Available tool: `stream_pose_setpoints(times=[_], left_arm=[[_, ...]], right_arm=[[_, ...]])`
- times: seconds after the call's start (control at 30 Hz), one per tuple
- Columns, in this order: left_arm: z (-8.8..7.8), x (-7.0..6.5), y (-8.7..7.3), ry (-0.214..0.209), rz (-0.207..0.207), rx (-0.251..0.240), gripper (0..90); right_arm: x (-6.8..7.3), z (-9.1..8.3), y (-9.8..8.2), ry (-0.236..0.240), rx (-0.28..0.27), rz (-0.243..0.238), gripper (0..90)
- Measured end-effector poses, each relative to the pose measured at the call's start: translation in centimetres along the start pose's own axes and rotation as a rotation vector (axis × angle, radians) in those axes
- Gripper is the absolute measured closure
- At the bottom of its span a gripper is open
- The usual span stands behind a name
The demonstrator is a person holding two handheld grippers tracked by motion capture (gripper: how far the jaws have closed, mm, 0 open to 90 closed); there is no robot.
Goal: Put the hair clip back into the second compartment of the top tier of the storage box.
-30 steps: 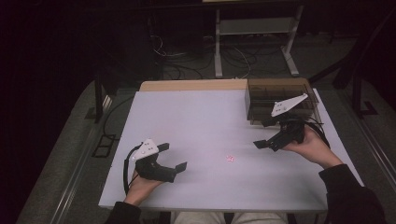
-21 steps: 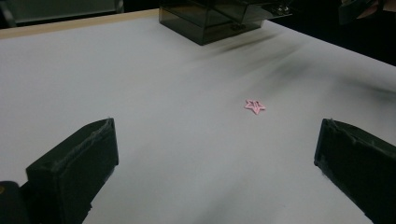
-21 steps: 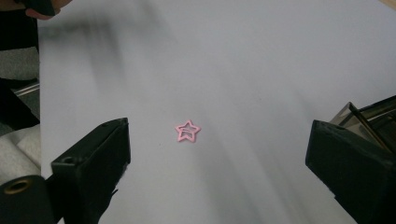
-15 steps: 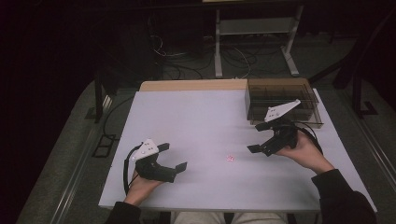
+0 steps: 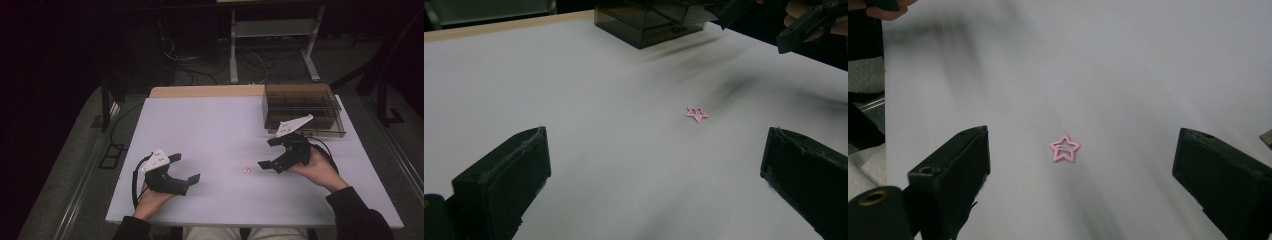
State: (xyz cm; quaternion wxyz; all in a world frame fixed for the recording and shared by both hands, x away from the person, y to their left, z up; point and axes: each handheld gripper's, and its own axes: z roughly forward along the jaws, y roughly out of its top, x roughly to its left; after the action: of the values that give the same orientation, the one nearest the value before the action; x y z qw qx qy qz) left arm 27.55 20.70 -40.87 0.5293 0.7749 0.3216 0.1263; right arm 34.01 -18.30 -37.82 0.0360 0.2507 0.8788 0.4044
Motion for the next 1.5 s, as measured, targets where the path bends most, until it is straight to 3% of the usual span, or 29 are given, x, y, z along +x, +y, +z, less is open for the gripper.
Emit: stream_pose_setpoints(times=[0.6, 1.5], left_arm=[[-0.1, 0.0, 0.0, 0.001, 0.001, -0.002, 0.0], [-0.1, -0.1, 0.0, -0.001, 0.004, -0.001, 0.0]], right_arm=[[0.7, 2.4, -0.8, 0.033, 0.009, 0.008, 9.5], [1.5, 5.2, -1.4, 0.045, 0.038, -0.008, 10.8]])
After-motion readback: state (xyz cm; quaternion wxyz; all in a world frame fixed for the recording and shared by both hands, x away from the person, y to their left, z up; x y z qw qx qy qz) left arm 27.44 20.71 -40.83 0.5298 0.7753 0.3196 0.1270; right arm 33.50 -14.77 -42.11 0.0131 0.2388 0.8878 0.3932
